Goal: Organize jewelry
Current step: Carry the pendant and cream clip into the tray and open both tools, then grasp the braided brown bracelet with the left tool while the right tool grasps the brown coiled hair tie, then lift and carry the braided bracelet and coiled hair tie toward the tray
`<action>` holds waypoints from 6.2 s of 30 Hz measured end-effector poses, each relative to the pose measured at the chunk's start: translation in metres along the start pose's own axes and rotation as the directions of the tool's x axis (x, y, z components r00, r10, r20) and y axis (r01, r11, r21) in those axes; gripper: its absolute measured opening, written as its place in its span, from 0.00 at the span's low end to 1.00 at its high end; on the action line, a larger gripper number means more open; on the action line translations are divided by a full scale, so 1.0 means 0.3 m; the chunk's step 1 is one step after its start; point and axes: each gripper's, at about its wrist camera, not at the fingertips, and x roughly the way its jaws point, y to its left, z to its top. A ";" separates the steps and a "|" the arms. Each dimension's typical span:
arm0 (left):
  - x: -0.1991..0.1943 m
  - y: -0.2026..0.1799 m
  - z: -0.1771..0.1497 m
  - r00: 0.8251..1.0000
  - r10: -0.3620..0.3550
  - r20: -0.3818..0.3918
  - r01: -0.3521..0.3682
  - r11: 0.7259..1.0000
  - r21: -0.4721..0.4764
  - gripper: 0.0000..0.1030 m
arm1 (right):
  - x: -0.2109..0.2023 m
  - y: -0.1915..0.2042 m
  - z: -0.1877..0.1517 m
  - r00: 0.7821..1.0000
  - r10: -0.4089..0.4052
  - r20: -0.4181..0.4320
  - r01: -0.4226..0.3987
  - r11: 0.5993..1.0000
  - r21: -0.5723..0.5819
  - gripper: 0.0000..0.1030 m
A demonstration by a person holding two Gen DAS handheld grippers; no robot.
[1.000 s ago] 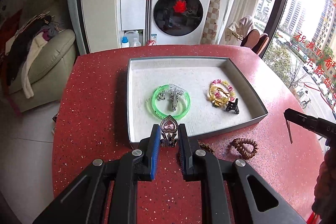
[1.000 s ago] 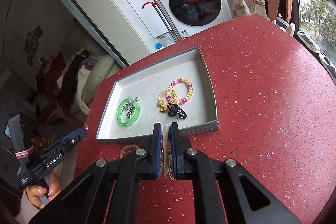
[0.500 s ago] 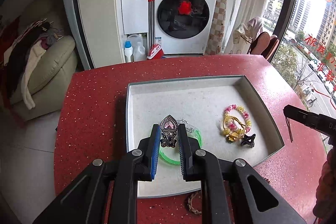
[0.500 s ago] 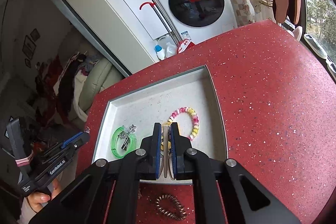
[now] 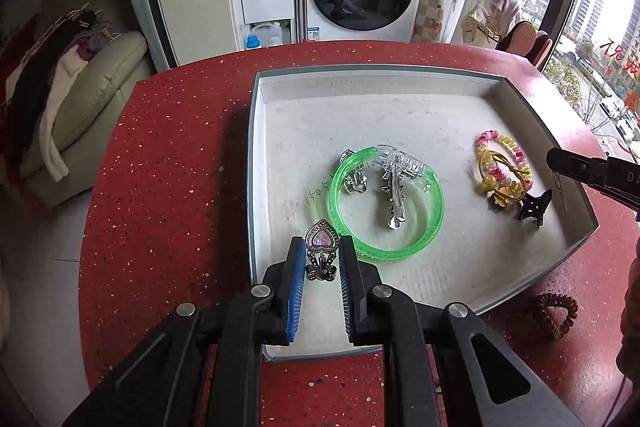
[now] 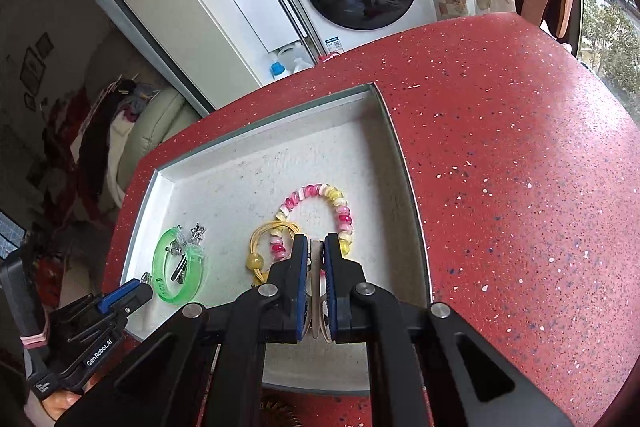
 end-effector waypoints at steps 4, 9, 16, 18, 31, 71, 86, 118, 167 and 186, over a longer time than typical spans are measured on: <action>0.033 -0.012 -0.012 1.000 0.022 -0.014 -0.021 1.000 0.012 0.35 | 0.022 -0.006 -0.011 1.000 -0.013 -0.011 0.013 1.000 -0.002 0.09; 0.038 -0.045 -0.013 0.998 0.067 0.008 -0.067 0.997 0.048 0.35 | 0.031 0.001 -0.022 1.000 -0.027 -0.016 0.027 0.999 -0.024 0.09; 0.034 -0.053 -0.020 0.996 0.092 0.018 -0.093 0.994 0.053 0.35 | 0.030 -0.003 -0.020 1.000 0.003 -0.025 -0.003 1.000 -0.006 0.10; 0.030 -0.055 -0.025 0.995 0.097 0.020 -0.098 0.994 0.053 0.35 | 0.023 -0.005 -0.021 1.000 0.018 -0.023 -0.018 1.000 -0.005 0.11; 0.001 -0.046 -0.024 0.995 0.090 0.040 -0.091 0.995 0.035 0.35 | -0.092 0.030 -0.049 0.997 0.057 0.053 -0.056 0.998 -0.010 0.47; -0.229 -0.063 -0.199 0.988 0.076 0.135 -0.074 0.997 -0.022 1.00 | -0.327 0.069 -0.330 0.994 0.044 0.096 -0.033 0.993 -0.112 1.00; -0.234 -0.099 -0.318 0.997 0.038 0.063 -0.035 0.998 -0.050 1.00 | -0.343 0.055 -0.433 1.000 0.021 0.013 -0.019 0.989 -0.146 1.00; -0.090 -0.083 -0.270 0.997 0.035 -0.068 -0.049 0.975 -0.216 0.98 | -0.253 0.016 -0.372 0.999 -0.039 -0.036 0.033 0.988 -0.152 0.95; -0.233 -0.168 -0.330 0.997 -0.059 0.050 0.060 0.998 -0.019 0.24 | -0.294 0.060 -0.474 0.999 -0.012 -0.038 0.006 0.990 -0.141 0.13; -0.325 -0.137 -0.339 0.988 -0.119 0.102 0.120 0.993 -0.002 0.24 | -0.345 0.091 -0.502 0.999 -0.038 -0.031 0.033 0.989 -0.142 0.13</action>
